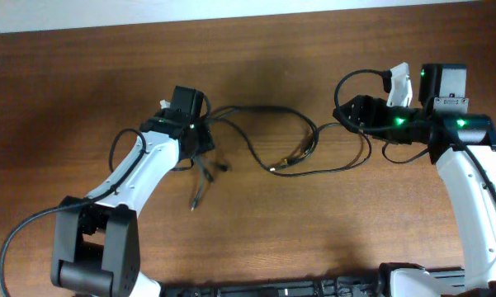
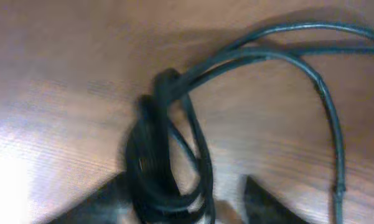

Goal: Untangle cables

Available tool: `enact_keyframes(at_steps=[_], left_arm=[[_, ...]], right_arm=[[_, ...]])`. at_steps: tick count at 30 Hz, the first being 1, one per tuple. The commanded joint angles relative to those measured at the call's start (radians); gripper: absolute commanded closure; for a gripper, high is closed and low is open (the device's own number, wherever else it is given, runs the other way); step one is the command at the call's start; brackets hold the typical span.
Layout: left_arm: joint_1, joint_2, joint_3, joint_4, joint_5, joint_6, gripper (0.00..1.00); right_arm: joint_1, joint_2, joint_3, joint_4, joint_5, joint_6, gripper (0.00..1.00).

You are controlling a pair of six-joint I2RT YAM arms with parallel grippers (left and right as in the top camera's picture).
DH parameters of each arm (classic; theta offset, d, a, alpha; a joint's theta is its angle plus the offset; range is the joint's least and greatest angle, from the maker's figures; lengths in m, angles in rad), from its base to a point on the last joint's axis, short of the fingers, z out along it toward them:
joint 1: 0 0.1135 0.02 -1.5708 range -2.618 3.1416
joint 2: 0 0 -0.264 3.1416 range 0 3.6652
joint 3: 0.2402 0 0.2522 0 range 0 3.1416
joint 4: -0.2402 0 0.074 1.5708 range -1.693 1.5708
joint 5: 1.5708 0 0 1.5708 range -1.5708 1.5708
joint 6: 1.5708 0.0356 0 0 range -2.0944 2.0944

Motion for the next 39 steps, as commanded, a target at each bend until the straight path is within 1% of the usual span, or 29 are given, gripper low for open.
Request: enact_keyframes(at_steps=[1, 2, 3, 6, 8, 10, 12, 14, 15, 17, 19, 21, 22, 26, 30, 34, 36, 39], left_arm=[[0.003, 0.009, 0.011, 0.03, 0.041, -0.014, 0.89], [0.003, 0.009, 0.011, 0.03, 0.041, -0.014, 0.96], [0.003, 0.009, 0.011, 0.027, 0.041, -0.014, 1.0], [0.002, 0.009, 0.011, 0.018, 0.042, -0.012, 1.0], [0.002, 0.009, 0.011, 0.02, 0.045, 0.04, 1.0], [0.002, 0.006, 0.016, 0.027, 0.093, 0.131, 1.0], [0.002, 0.001, 0.034, 0.057, 0.262, 0.336, 1.0], [0.002, -0.016, 0.074, 0.083, 0.592, 0.683, 1.0], [0.002, -0.031, 0.093, 0.082, 0.8, 0.859, 1.0], [0.002, -0.053, 0.103, 0.083, 0.995, 1.006, 1.0], [0.002, -0.076, 0.105, 0.086, 1.134, 1.103, 1.0], [0.002, -0.101, 0.105, 0.09, 1.215, 1.145, 1.0], [0.002, -0.122, 0.105, 0.093, 1.264, 1.154, 1.0], [0.001, -0.153, 0.105, 0.095, 1.43, 1.154, 1.0], [-0.003, -0.158, 0.105, 0.137, 1.596, 1.154, 1.0], [-0.045, -0.158, 0.105, 0.142, 1.612, 1.154, 1.0], [-0.083, -0.158, 0.105, 0.143, 1.612, 1.154, 1.0], [-0.125, -0.158, 0.105, 0.145, 1.611, 1.154, 1.0]], right_arm=[[-0.003, -0.014, 0.002, -0.01, 0.007, -0.015, 0.16], [-0.003, -0.014, 0.002, -0.016, 0.017, -0.015, 0.16], [-0.003, -0.014, 0.002, -0.024, 0.029, -0.015, 0.16], [-0.002, -0.014, 0.002, -0.029, 0.031, -0.015, 0.16], [-0.002, -0.014, 0.002, -0.031, 0.026, -0.015, 0.17], [-0.002, -0.014, 0.002, -0.041, 0.019, -0.029, 0.17], [-0.001, -0.014, 0.002, -0.051, -0.055, -0.153, 0.17], [-0.001, -0.018, 0.002, -0.075, -0.201, -0.343, 0.17], [0.0, -0.025, 0.002, -0.091, -0.248, -0.411, 0.18], [0.002, -0.045, 0.002, -0.122, -0.295, -0.508, 0.17], [0.009, -0.084, 0.003, -0.15, -0.296, -0.578, 0.17], [0.021, -0.133, 0.003, -0.159, -0.295, -0.624, 0.18], [0.035, -0.185, 0.003, -0.159, -0.291, -0.665, 0.17], [0.06, -0.294, 0.003, -0.159, -0.289, -0.761, 0.17], [0.086, -0.364, 0.003, -0.159, -0.293, -0.853, 0.17], [0.128, -0.415, 0.003, -0.154, -0.296, -0.971, 0.27], [0.138, -0.425, 0.003, -0.154, -0.296, -1.011, 0.28], [0.137, -0.426, 0.003, -0.143, -0.295, -1.014, 0.28]])
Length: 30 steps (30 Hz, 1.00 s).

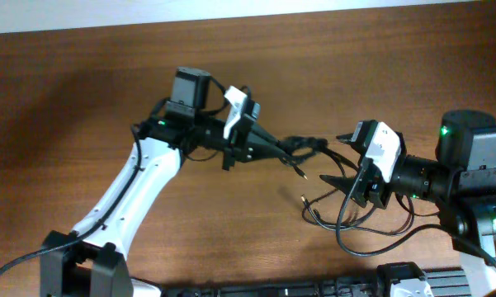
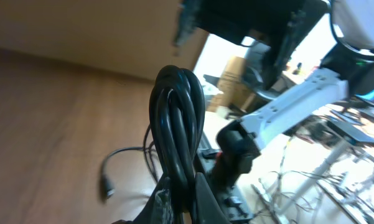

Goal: Untangle cables

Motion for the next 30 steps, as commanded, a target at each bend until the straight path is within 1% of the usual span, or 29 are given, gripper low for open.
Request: enact_keyframes(at_steps=[1, 6, 12, 14, 16, 18, 19, 20, 22, 23, 24, 25, 26, 27, 28, 29, 30], left_arm=[[-0.043, -0.027, 0.026, 0.013, 0.058, 0.019, 1.0], [-0.056, -0.03, 0.026, 0.034, 0.06, 0.019, 1.0], [-0.101, -0.036, 0.026, 0.072, 0.06, 0.019, 1.0], [-0.126, -0.036, 0.026, 0.109, 0.06, 0.018, 1.0], [-0.142, -0.036, 0.026, 0.164, 0.06, 0.016, 1.0], [-0.144, -0.036, 0.026, 0.222, 0.06, -0.013, 1.0], [-0.144, -0.036, 0.026, 0.249, 0.06, -0.038, 1.0], [-0.144, -0.036, 0.026, 0.283, 0.059, -0.065, 1.0], [-0.144, -0.036, 0.026, 0.335, 0.059, -0.105, 1.0], [-0.144, -0.036, 0.026, 0.357, 0.058, -0.122, 1.0], [-0.144, -0.036, 0.026, 0.383, 0.048, -0.145, 1.0], [-0.144, -0.036, 0.026, 0.405, 0.007, -0.18, 1.0], [-0.144, -0.036, 0.026, 0.406, -0.035, -0.207, 0.92], [-0.144, -0.036, 0.026, 0.406, -0.095, -0.249, 0.8], [-0.144, -0.036, 0.026, 0.406, -0.134, -0.283, 0.61], [-0.143, -0.036, 0.026, 0.405, -0.181, -0.328, 0.53], [-0.139, -0.036, 0.026, 0.406, -0.22, -0.38, 0.52]], right_arm=[[0.006, -0.004, 0.002, 0.016, -0.013, -0.051, 0.28], [0.006, -0.004, 0.002, 0.054, -0.012, -0.051, 0.28], [0.007, -0.003, 0.002, 0.048, -0.018, -0.051, 0.28], [0.007, -0.003, 0.002, 0.04, -0.02, -0.056, 0.27], [0.007, -0.003, 0.002, 0.011, -0.019, -0.095, 0.27], [0.007, -0.003, 0.002, -0.02, -0.02, -0.124, 0.31], [0.007, -0.003, 0.002, -0.029, -0.019, -0.129, 0.35], [0.007, -0.003, 0.002, -0.035, -0.019, -0.13, 0.47], [0.007, -0.003, 0.002, -0.035, -0.019, -0.13, 0.88], [0.007, -0.003, 0.002, -0.035, -0.019, -0.129, 0.96], [0.007, -0.003, 0.002, -0.035, -0.02, -0.129, 0.96], [0.007, -0.003, 0.002, -0.034, -0.02, -0.129, 0.96], [0.007, -0.003, 0.002, -0.034, -0.019, -0.129, 0.96], [0.006, -0.003, 0.002, -0.034, -0.019, -0.129, 0.96], [0.006, -0.003, 0.002, -0.034, -0.019, -0.128, 0.96], [0.006, -0.003, 0.002, -0.032, -0.019, -0.121, 0.96], [0.006, -0.003, 0.002, -0.03, -0.019, -0.121, 0.96]])
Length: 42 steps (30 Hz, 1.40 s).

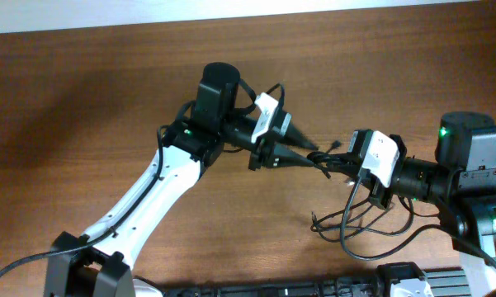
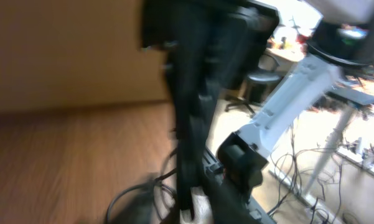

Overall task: Untangle cables
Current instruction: 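Grasp the cable bundle with the left gripper beside the right gripper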

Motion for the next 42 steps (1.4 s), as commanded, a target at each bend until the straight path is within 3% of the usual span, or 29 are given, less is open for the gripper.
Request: enact_keyframes(at_steps=[1, 4, 7, 12, 16, 18, 21, 23, 28, 30, 33, 37, 42], left_arm=[[0.004, -0.028, 0.023, 0.008, -0.182, -0.222, 0.52], [0.03, -0.029, 0.023, 0.008, -0.185, -0.395, 0.65], [0.055, -0.034, 0.023, 0.008, -0.184, -0.595, 0.67], [0.05, -0.035, 0.023, 0.009, -0.185, -0.871, 0.28], [0.042, -0.035, 0.023, 0.167, -0.187, -1.055, 0.34], [0.039, -0.035, 0.023, 0.269, -0.234, -1.24, 0.33], [0.039, -0.034, 0.023, 0.346, -0.34, -1.547, 0.18], [0.036, -0.034, 0.023, 0.373, -0.391, -1.64, 0.18], [-0.004, -0.034, 0.023, 0.389, -0.456, -1.686, 0.19], [-0.021, -0.034, 0.023, 0.389, -0.475, -1.762, 0.23], [-0.035, -0.034, 0.023, 0.389, -0.503, -1.905, 0.19], [-0.04, -0.034, 0.023, 0.39, -0.55, -1.995, 0.21], [-0.04, -0.034, 0.023, 0.407, -0.614, -2.0, 0.24]], right_arm=[[0.006, -0.004, 0.002, 0.008, -0.024, 0.019, 0.96], [0.006, -0.004, 0.002, 0.079, 0.068, 0.21, 0.96], [0.006, -0.004, 0.002, 0.177, 0.17, 0.435, 0.96], [0.006, -0.003, 0.002, 0.33, 0.261, 0.76, 0.96], [0.006, 0.004, 0.002, 0.42, 0.27, 1.021, 0.96], [0.006, 0.015, 0.002, 0.446, 0.27, 1.116, 0.96], [0.006, 0.04, 0.002, 0.475, 0.27, 1.213, 0.96], [0.006, 0.06, 0.002, 0.478, 0.269, 1.259, 0.96], [0.006, 0.092, 0.002, 0.507, 0.27, 1.347, 0.96], [0.006, 0.096, 0.002, 0.548, 0.271, 1.391, 0.96], [0.006, 0.096, 0.002, 0.601, 0.301, 1.439, 0.96], [0.006, 0.096, 0.002, 0.615, 0.322, 1.483, 0.96], [0.006, 0.097, 0.002, 0.615, 0.305, 1.513, 0.96]])
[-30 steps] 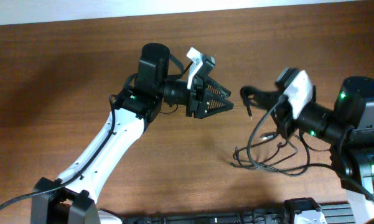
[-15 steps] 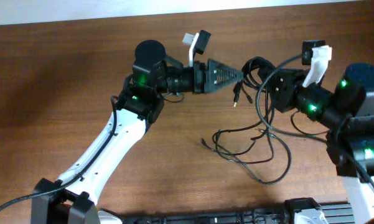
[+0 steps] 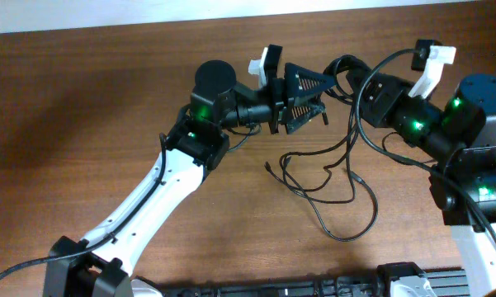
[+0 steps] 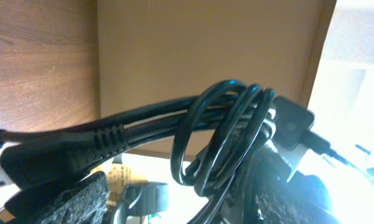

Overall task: Untangle cables
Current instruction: 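Grasp the cable bundle with the left gripper beside the right gripper, then open the right gripper and withdraw it right from the bundle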

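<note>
The black cables hang in loose loops (image 3: pixel 330 177) from up near my right gripper (image 3: pixel 359 82) down onto the wooden table (image 3: pixel 82 99). In the left wrist view a coiled cable bundle (image 4: pixel 227 134) with a ribbed plug (image 4: pixel 68 152) stretches across in front of my left gripper (image 4: pixel 183 199). Its fingers (image 4: pixel 68 199) stand wide apart, open. From overhead the left gripper (image 3: pixel 324 97) is raised and points at the right one, which appears shut on the bundle. The right fingertips are hidden behind cable.
The left arm (image 3: pixel 173 173) reaches diagonally from the near left. The right arm (image 3: pixel 470 157) stands at the right edge. A black bar (image 3: pixel 314 289) runs along the near edge. Behind the table is a pale wall (image 3: pixel 231 8).
Both grippers have moved from the table's middle toward the far side. My left gripper, then shut on the coil, is now open. The cable loops now hang more spread out.
At first the cables lay on the table, my left gripper down at the coil and my right at the far right end. Then the left held the coil aloft near the middle. The two grippers then met there. Now the left is open and the bundle hangs at the right.
</note>
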Available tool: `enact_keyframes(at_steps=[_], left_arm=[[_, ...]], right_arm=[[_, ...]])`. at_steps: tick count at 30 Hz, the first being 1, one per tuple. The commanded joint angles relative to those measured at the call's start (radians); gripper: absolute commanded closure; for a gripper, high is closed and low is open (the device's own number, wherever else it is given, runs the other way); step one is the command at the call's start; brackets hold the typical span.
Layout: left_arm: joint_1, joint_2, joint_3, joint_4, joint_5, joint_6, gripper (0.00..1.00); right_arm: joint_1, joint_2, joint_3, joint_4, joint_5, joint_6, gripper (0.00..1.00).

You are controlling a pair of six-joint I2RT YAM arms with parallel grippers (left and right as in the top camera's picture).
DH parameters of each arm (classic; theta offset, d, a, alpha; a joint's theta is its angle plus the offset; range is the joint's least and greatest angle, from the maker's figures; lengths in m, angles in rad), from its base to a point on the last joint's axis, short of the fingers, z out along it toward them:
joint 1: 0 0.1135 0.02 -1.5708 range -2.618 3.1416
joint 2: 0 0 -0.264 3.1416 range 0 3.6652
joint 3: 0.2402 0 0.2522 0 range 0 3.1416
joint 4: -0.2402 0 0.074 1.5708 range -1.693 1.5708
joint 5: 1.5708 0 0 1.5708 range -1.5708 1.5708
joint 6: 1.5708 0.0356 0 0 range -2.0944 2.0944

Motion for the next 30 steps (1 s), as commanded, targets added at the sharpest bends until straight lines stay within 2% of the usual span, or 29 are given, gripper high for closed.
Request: enact_keyframes(at_steps=[1, 4, 11, 16, 22, 27, 30], left_arm=[[-0.005, -0.019, 0.012, 0.018, -0.075, -0.043, 0.25], [-0.005, -0.019, 0.012, 0.044, -0.103, -0.043, 0.33], [-0.038, -0.019, 0.012, 0.125, -0.136, -0.042, 0.36], [-0.061, -0.019, 0.012, 0.125, -0.141, -0.042, 0.47], [-0.061, -0.019, 0.012, 0.126, -0.166, -0.042, 0.7], [-0.061, -0.019, 0.012, 0.126, -0.178, -0.041, 0.75], [-0.061, -0.019, 0.012, 0.126, -0.188, -0.037, 0.86]], right_arm=[[0.005, -0.006, 0.003, 0.01, -0.01, 0.061, 0.96], [0.005, -0.006, 0.003, 0.01, -0.037, 0.062, 0.96], [0.005, -0.006, 0.003, 0.009, -0.045, 0.061, 0.96], [0.005, -0.006, 0.003, 0.009, -0.046, 0.062, 0.96], [0.005, -0.006, 0.003, 0.009, -0.052, 0.061, 0.96], [0.005, -0.006, 0.003, 0.009, -0.059, 0.061, 0.96], [0.005, -0.006, 0.003, 0.007, -0.071, 0.061, 0.96]])
